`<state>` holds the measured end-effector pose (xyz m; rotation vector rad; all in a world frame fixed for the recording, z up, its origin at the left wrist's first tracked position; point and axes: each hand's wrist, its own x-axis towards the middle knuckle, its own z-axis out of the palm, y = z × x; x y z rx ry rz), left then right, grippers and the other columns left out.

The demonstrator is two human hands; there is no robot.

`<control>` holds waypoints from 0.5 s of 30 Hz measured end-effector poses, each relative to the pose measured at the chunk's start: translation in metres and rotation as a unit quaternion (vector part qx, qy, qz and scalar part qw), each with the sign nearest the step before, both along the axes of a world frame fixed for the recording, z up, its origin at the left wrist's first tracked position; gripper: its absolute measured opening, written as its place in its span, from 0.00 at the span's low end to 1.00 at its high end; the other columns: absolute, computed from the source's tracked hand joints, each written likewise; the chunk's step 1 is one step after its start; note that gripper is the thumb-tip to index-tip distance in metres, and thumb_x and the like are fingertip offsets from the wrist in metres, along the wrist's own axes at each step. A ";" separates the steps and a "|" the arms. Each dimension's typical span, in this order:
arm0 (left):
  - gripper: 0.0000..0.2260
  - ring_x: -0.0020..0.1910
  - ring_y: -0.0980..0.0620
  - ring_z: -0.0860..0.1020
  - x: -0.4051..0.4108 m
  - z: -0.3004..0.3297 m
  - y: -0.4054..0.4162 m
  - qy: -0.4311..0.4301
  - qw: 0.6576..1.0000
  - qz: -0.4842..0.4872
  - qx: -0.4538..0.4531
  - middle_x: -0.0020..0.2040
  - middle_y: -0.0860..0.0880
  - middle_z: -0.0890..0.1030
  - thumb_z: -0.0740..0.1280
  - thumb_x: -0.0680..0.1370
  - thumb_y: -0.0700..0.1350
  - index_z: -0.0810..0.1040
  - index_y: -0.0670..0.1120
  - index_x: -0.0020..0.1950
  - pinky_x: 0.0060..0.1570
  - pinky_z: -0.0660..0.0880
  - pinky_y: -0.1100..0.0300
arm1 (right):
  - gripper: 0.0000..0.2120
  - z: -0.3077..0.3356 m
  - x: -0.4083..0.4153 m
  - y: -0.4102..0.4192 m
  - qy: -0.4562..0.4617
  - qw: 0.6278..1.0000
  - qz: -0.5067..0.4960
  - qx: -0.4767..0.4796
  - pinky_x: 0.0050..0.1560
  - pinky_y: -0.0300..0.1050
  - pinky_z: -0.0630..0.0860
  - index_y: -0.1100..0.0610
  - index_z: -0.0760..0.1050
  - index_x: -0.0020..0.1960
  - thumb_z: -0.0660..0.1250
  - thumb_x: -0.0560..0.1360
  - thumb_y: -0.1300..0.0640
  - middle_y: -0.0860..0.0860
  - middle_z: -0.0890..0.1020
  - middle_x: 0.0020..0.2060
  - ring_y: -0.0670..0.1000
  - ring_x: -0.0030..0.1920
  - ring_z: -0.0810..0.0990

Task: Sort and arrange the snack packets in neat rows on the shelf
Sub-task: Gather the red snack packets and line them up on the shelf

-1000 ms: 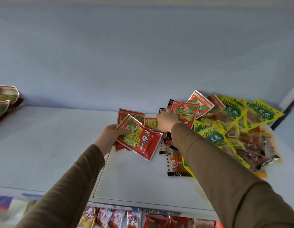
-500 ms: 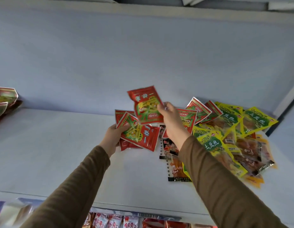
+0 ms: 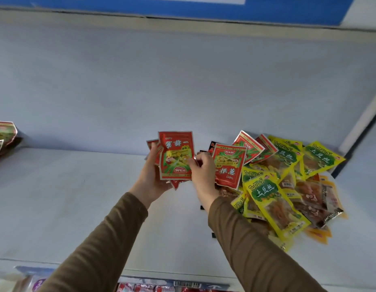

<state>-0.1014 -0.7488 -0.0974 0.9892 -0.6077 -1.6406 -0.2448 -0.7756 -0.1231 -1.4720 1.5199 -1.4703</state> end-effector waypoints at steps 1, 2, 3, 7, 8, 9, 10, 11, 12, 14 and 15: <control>0.29 0.58 0.40 0.83 -0.003 0.001 0.002 -0.014 1.000 -0.008 -0.007 0.59 0.42 0.85 0.66 0.76 0.68 0.81 0.46 0.65 0.63 0.77 0.42 | 0.14 -0.001 0.004 0.001 0.024 0.999 -0.008 -0.022 0.50 0.60 0.79 0.48 0.68 0.39 0.71 0.77 0.56 0.49 0.76 0.43 0.56 0.48 0.78; 0.25 0.55 0.41 0.84 -0.007 0.002 0.004 -0.026 1.000 -0.009 -0.005 0.57 0.43 0.86 0.69 0.77 0.63 0.80 0.46 0.64 0.64 0.77 0.41 | 0.14 -0.001 0.008 0.002 0.036 0.999 -0.008 -0.036 0.51 0.59 0.78 0.48 0.68 0.40 0.71 0.77 0.56 0.47 0.75 0.44 0.55 0.49 0.77; 0.20 0.52 0.42 0.85 -0.009 0.002 0.004 -0.042 0.999 0.005 0.003 0.54 0.43 0.87 0.71 0.77 0.57 0.80 0.45 0.63 0.64 0.77 0.41 | 0.12 -0.002 0.010 0.004 0.037 0.999 -0.003 -0.038 0.52 0.57 0.78 0.49 0.69 0.41 0.71 0.77 0.57 0.46 0.75 0.44 0.54 0.50 0.77; 0.11 0.44 0.44 0.87 -0.011 -0.005 -0.003 -0.093 0.994 0.046 0.022 0.44 0.46 0.88 0.73 0.79 0.46 0.77 0.45 0.58 0.53 0.82 0.45 | 0.09 0.002 -0.005 0.001 0.032 0.998 0.054 -0.014 0.52 0.56 0.81 0.46 0.72 0.46 0.72 0.77 0.50 0.45 0.77 0.47 0.51 0.52 0.79; 0.10 0.44 0.44 0.87 -0.011 -0.007 -0.005 -0.092 0.994 0.048 0.018 0.44 0.46 0.88 0.73 0.79 0.46 0.77 0.45 0.58 0.50 0.82 0.46 | 0.09 0.005 -0.015 -0.003 0.040 0.998 0.045 -0.017 0.53 0.56 0.80 0.48 0.73 0.49 0.72 0.76 0.47 0.45 0.78 0.48 0.50 0.53 0.79; 0.10 0.45 0.44 0.87 -0.011 -0.010 -0.007 -0.084 0.995 0.052 0.016 0.46 0.46 0.88 0.73 0.79 0.46 0.77 0.46 0.58 0.50 0.83 0.46 | 0.13 0.010 -0.027 -0.006 0.061 0.998 0.011 -0.031 0.57 0.55 0.79 0.49 0.74 0.53 0.72 0.76 0.44 0.45 0.78 0.51 0.49 0.55 0.78; 0.11 0.46 0.44 0.87 -0.010 -0.012 -0.007 -0.075 0.995 0.057 0.014 0.48 0.45 0.87 0.73 0.79 0.46 0.77 0.46 0.58 0.50 0.83 0.46 | 0.18 0.015 -0.042 -0.010 0.086 0.994 -0.044 -0.050 0.61 0.55 0.76 0.51 0.73 0.57 0.71 0.75 0.41 0.46 0.77 0.55 0.49 0.58 0.76; 0.11 0.47 0.44 0.87 -0.010 -0.013 -0.008 -0.065 0.996 0.058 0.011 0.50 0.45 0.87 0.73 0.79 0.46 0.77 0.47 0.58 0.51 0.82 0.46 | 0.23 0.021 -0.059 -0.014 0.106 0.985 -0.114 -0.070 0.65 0.56 0.73 0.53 0.72 0.62 0.72 0.74 0.41 0.49 0.76 0.61 0.51 0.63 0.73; 0.12 0.48 0.44 0.87 -0.012 -0.014 -0.009 -0.058 0.997 0.054 0.009 0.51 0.45 0.87 0.73 0.78 0.46 0.77 0.47 0.59 0.51 0.82 0.46 | 0.29 0.026 -0.078 -0.019 0.118 0.971 -0.186 -0.088 0.70 0.57 0.68 0.55 0.70 0.67 0.73 0.73 0.42 0.52 0.73 0.68 0.54 0.69 0.70; 0.13 0.47 0.44 0.87 -0.014 -0.016 -0.010 -0.055 0.997 0.047 0.004 0.52 0.45 0.87 0.74 0.78 0.46 0.76 0.48 0.60 0.50 0.82 0.46 | 0.39 0.035 -0.115 -0.026 0.116 0.946 -0.293 -0.080 0.77 0.59 0.58 0.57 0.63 0.75 0.76 0.72 0.44 0.58 0.62 0.78 0.59 0.78 0.60; 0.14 0.46 0.44 0.87 -0.015 -0.017 -0.011 -0.056 0.997 0.047 0.003 0.52 0.45 0.87 0.74 0.78 0.46 0.77 0.48 0.60 0.49 0.82 0.46 | 0.43 0.038 -0.132 -0.029 0.110 0.938 -0.323 -0.059 0.78 0.59 0.55 0.57 0.60 0.77 0.77 0.71 0.44 0.59 0.58 0.80 0.60 0.79 0.57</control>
